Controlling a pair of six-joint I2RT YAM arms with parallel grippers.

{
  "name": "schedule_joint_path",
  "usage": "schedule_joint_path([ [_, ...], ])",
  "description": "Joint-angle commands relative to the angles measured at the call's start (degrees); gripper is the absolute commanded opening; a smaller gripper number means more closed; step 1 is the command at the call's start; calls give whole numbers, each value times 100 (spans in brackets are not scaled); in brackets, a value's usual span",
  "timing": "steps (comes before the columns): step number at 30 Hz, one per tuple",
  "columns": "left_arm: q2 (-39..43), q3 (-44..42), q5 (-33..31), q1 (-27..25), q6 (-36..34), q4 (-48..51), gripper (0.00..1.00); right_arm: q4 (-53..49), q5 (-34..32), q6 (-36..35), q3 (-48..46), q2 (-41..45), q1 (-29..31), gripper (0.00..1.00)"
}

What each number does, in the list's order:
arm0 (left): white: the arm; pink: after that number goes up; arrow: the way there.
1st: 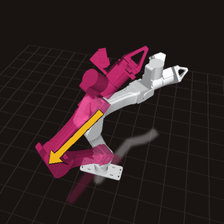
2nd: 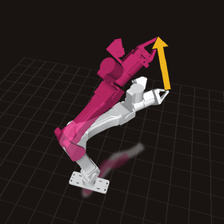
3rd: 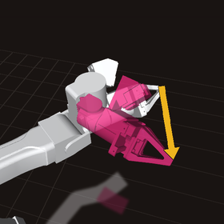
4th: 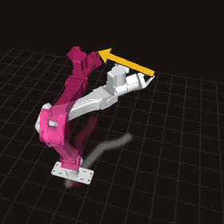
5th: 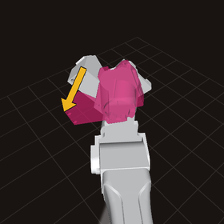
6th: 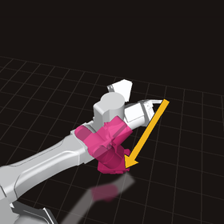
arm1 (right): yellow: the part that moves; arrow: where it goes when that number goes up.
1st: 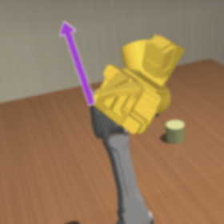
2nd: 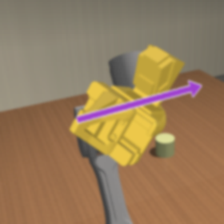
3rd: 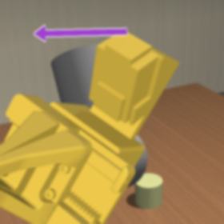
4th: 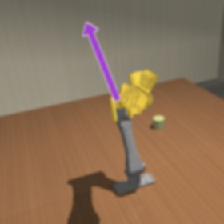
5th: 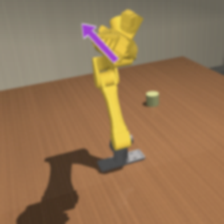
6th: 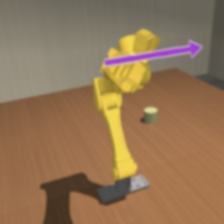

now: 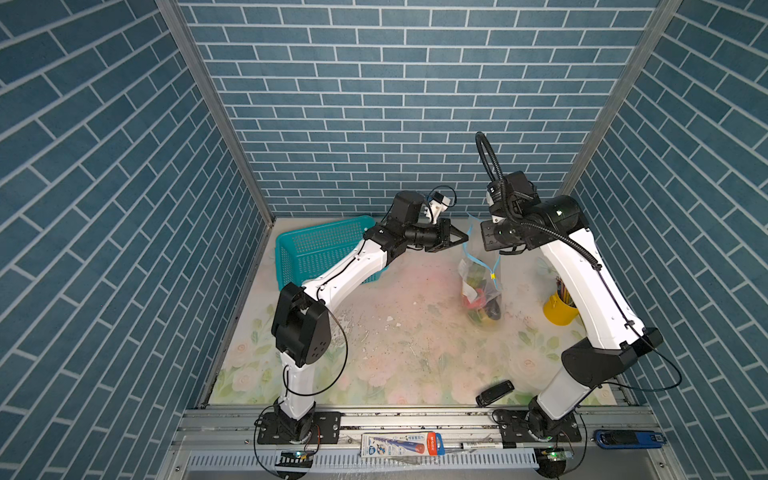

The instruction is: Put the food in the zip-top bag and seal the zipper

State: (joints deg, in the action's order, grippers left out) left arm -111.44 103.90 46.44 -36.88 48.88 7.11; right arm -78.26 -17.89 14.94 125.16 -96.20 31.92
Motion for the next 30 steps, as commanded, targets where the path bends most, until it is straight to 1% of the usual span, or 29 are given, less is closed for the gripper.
schedule_joint_path([
  [1,44,-63,44,44,-75,-280,13,276,382,39,-182,79,-22,0],
  [2,98,-175,10,75,-106,-297,17,331,499,68,-238,45,-24,0],
  [5,360,-555,-122,249,-289,-252,37,473,804,130,-399,-57,-9,0],
  [9,843,-895,-417,575,-757,290,62,615,997,150,-527,-127,9,0],
  [12,1214,-1075,-668,893,-1163,785,72,747,1097,167,-629,-149,24,0],
  [14,1434,-1151,-787,1147,-1538,1200,73,831,1166,175,-715,-157,34,0],
  [15,1552,-1161,-908,1277,-1870,1507,73,862,1201,176,-758,-162,42,0],
  [16,1634,-1134,-1049,1383,-2289,1816,72,897,1235,176,-789,-171,51,0],
  [17,1711,-1076,-1255,1492,-2862,2264,71,918,1267,180,-824,-171,63,0],
  [19,1843,-1123,-1653,1678,-3825,2806,72,976,1315,169,-899,-165,69,0],
  [21,1940,-1315,-2096,1854,-4791,3110,72,1060,1382,158,-996,-123,77,0],
  [23,1979,-1522,-2521,2041,-5422,3223,71,1147,1455,141,-1111,-70,81,0],
  [25,1879,-1568,-2536,2320,-5900,3394,69,1244,1507,117,-1255,-4,77,0],
  [26,1780,-1495,-2349,2511,-6103,3585,67,1298,1537,107,-1326,33,77,0],
  [27,1658,-1378,-2063,2688,-6227,3767,67,1345,1561,80,-1401,77,79,0],
  [28,1554,-1288,-1931,2834,-6241,3846,67,1389,1579,71,-1468,104,80,0],
  [30,1271,-979,-1975,3010,-6414,4186,65,1492,1658,62,-1612,167,77,0],
])
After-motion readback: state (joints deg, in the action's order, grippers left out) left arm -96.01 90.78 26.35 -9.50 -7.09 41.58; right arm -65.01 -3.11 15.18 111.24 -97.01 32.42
